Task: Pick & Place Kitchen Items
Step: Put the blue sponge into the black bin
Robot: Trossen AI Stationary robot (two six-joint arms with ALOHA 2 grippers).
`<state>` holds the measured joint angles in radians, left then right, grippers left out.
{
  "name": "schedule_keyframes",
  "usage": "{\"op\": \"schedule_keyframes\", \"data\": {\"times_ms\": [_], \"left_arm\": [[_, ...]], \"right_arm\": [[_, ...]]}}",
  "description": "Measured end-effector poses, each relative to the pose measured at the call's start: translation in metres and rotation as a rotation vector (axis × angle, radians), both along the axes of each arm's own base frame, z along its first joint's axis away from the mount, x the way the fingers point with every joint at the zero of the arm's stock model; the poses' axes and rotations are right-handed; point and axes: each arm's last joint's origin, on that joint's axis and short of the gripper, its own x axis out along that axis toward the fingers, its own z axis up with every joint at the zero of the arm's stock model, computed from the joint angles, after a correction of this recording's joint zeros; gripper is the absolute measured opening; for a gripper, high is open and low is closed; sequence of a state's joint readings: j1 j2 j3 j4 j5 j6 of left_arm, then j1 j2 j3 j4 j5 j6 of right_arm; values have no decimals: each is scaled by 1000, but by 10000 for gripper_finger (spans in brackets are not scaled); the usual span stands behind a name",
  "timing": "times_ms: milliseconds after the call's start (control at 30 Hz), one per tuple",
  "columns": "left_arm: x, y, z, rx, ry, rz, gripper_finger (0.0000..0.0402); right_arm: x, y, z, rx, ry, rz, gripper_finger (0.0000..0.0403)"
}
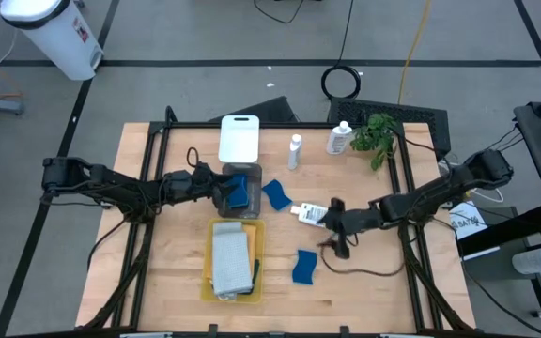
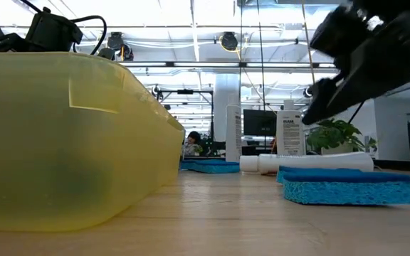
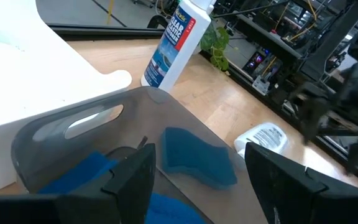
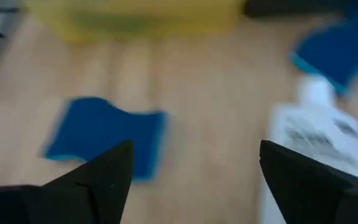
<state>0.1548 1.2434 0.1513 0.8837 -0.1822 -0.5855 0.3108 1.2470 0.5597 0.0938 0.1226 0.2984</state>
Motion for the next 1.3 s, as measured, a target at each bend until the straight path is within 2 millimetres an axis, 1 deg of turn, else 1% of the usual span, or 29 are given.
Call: {"op": "schedule_keyframes", "data": {"times_ms": [100, 200, 333, 500, 667, 867, 967, 1100, 1200, 1300], "left_arm": [[0, 0, 0, -1, 0, 0, 253], [0, 0, 0, 0, 0, 1, 253], [0, 0, 0, 0, -1, 1, 253], [0, 0, 0, 1, -1, 1, 253], [0, 0, 0, 0, -1, 2, 253], [0, 0, 0, -1, 0, 1, 253], [0, 0, 0, -1, 0, 2, 253], [0, 0, 0, -2, -1, 1, 253], [0, 0, 0, 0, 0, 1, 253], [0, 0, 0, 0, 0, 1, 253]], "right_arm": [[1, 13, 3, -4, -70, 94, 313], [-2, 23, 2, -4, -73, 140, 313], [0, 35, -5, -10, -56, 183, 313], [19, 45, -7, -44, -16, 167, 303], [35, 54, -18, -80, 32, 189, 284], [44, 48, -37, -98, 105, 157, 262], [48, 41, -43, -36, 141, 126, 255], [51, 35, -48, 64, 188, 131, 250], [52, 32, -51, 85, 210, 141, 243], [51, 31, -52, 93, 234, 149, 227]]}}
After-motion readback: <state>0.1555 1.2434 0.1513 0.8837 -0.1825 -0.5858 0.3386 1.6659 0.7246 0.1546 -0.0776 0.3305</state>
